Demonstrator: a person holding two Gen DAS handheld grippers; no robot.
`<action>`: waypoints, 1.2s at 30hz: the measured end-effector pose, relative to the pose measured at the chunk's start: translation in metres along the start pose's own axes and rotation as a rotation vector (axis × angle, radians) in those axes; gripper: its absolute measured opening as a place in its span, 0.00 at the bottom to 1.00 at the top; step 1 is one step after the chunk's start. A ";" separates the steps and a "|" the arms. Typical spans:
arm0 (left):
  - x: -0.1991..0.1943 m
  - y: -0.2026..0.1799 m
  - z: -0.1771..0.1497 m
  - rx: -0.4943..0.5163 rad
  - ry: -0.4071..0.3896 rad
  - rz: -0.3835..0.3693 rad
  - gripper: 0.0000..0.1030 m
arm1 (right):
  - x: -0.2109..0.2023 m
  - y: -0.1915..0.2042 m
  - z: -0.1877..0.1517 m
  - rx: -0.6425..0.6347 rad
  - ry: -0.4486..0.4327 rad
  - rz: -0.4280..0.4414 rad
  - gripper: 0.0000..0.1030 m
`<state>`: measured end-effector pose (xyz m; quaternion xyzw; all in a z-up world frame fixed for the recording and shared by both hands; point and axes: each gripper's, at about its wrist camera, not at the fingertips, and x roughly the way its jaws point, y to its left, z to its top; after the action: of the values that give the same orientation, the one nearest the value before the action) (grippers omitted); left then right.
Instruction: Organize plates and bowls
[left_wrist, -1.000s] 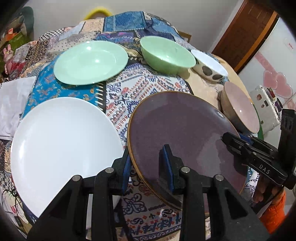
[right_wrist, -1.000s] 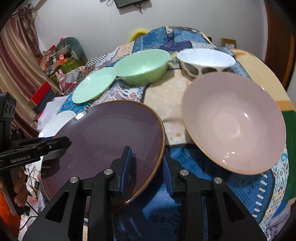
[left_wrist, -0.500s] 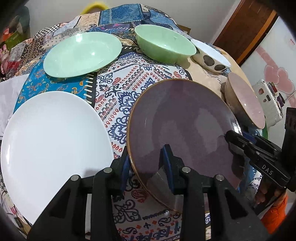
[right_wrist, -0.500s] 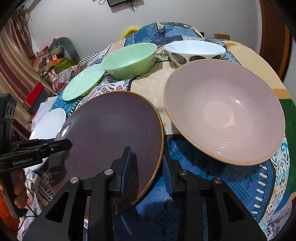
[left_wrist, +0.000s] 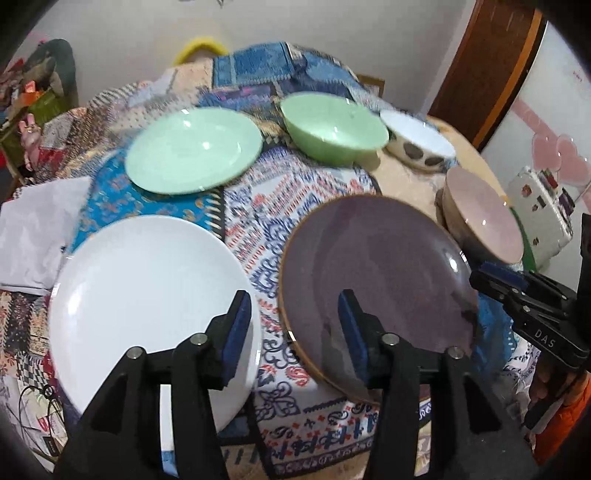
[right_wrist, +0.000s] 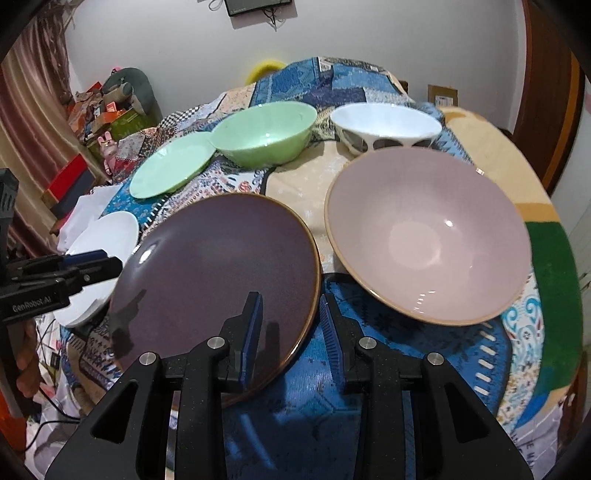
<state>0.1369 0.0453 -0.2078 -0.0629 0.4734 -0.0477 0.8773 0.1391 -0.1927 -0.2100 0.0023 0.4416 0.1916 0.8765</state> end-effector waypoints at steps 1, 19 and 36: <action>-0.006 0.002 0.000 -0.003 -0.012 0.005 0.51 | -0.004 0.002 0.001 -0.006 -0.010 0.003 0.28; -0.069 0.076 -0.013 -0.092 -0.122 0.186 0.77 | -0.013 0.081 0.045 -0.152 -0.120 0.115 0.47; -0.040 0.155 -0.043 -0.214 -0.025 0.240 0.78 | 0.061 0.148 0.057 -0.267 0.023 0.201 0.48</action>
<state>0.0833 0.2014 -0.2225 -0.0993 0.4691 0.1090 0.8707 0.1669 -0.0260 -0.1967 -0.0721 0.4197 0.3351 0.8404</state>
